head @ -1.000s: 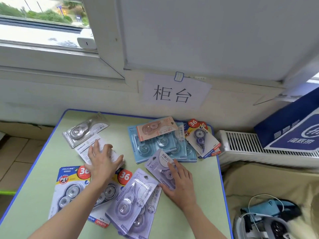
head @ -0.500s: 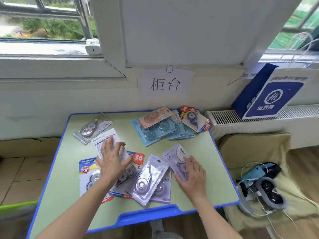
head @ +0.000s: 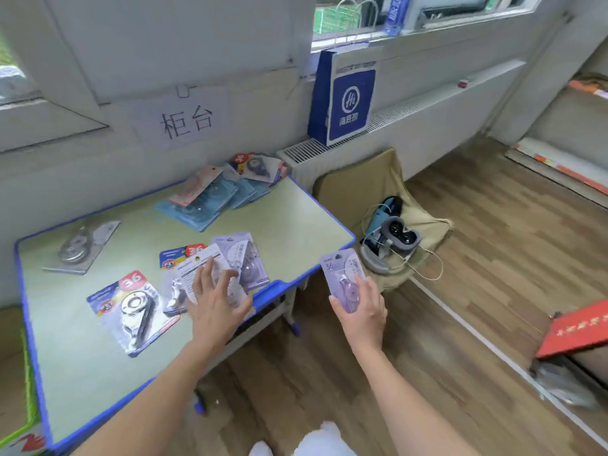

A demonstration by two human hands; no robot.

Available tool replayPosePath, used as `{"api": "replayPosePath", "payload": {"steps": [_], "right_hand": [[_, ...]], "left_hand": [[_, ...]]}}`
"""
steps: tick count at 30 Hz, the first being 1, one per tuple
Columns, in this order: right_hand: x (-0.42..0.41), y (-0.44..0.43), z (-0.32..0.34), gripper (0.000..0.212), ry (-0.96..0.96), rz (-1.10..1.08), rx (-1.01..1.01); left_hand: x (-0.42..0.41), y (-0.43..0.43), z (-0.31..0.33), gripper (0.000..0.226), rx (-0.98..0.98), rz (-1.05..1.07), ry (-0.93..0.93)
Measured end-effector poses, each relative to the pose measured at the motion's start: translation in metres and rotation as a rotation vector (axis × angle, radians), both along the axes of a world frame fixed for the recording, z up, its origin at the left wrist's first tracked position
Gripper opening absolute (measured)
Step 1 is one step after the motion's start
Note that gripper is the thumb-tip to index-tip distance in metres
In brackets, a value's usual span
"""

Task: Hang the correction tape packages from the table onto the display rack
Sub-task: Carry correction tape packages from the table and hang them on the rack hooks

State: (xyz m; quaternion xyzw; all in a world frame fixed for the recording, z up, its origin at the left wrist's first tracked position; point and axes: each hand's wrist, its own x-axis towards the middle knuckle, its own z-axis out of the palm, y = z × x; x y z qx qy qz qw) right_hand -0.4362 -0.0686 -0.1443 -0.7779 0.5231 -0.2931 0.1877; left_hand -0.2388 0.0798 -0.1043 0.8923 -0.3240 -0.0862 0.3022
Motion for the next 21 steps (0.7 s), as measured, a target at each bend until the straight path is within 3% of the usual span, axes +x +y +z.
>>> {"api": "replayPosePath", "payload": {"steps": [9,21], "right_hand": [[-0.154,0.020,0.015,0.065,-0.128,-0.393,0.098],[-0.464,0.056,0.036,0.056,-0.159,-0.741,0.006]], "left_hand": [[-0.140,-0.061,0.010,0.041,-0.022,-0.384,-0.062],[-0.442,-0.114,0.001,0.047,0.003,-0.872,-0.166]]}}
